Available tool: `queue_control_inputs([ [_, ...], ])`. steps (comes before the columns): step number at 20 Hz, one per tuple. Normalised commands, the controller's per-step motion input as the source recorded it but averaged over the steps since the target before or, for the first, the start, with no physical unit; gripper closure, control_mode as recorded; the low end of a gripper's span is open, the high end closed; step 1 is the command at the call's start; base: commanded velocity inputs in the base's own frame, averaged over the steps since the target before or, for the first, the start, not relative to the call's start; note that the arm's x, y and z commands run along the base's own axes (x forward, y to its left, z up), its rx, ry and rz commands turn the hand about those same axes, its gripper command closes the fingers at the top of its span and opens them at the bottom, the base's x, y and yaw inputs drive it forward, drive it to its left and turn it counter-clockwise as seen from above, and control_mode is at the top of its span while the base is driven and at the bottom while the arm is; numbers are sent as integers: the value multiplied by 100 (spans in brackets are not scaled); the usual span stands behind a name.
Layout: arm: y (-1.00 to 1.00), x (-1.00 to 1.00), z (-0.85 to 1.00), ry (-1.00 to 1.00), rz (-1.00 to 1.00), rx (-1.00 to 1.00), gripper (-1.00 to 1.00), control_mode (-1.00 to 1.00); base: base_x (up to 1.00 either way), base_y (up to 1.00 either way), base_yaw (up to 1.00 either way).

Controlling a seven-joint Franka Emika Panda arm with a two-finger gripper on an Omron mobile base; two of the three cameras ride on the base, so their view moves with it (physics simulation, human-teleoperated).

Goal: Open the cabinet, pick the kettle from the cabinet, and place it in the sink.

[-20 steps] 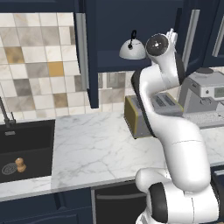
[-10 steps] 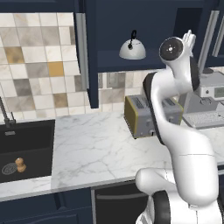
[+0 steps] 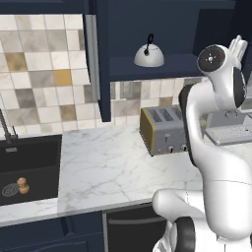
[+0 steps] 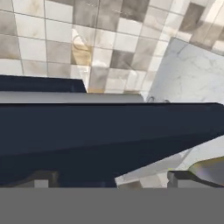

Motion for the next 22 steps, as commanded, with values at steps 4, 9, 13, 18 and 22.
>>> queue_control_inputs([
  [4, -55, -35, 11, 0, -13, 0, -100, -100, 0, 0, 0],
  [9, -52, -30, 9, 2, -12, 0, -100, -100, 0, 0, 0],
  [13, -40, -24, 3, 12, -7, 0, -100, -100, 0, 0, 0],
  [18, -15, -23, 0, 16, -1, 0, -100, -100, 0, 0, 0],
  [22, 15, -14, 0, 10, 7, -1, -100, -100, 0, 0, 0],
])
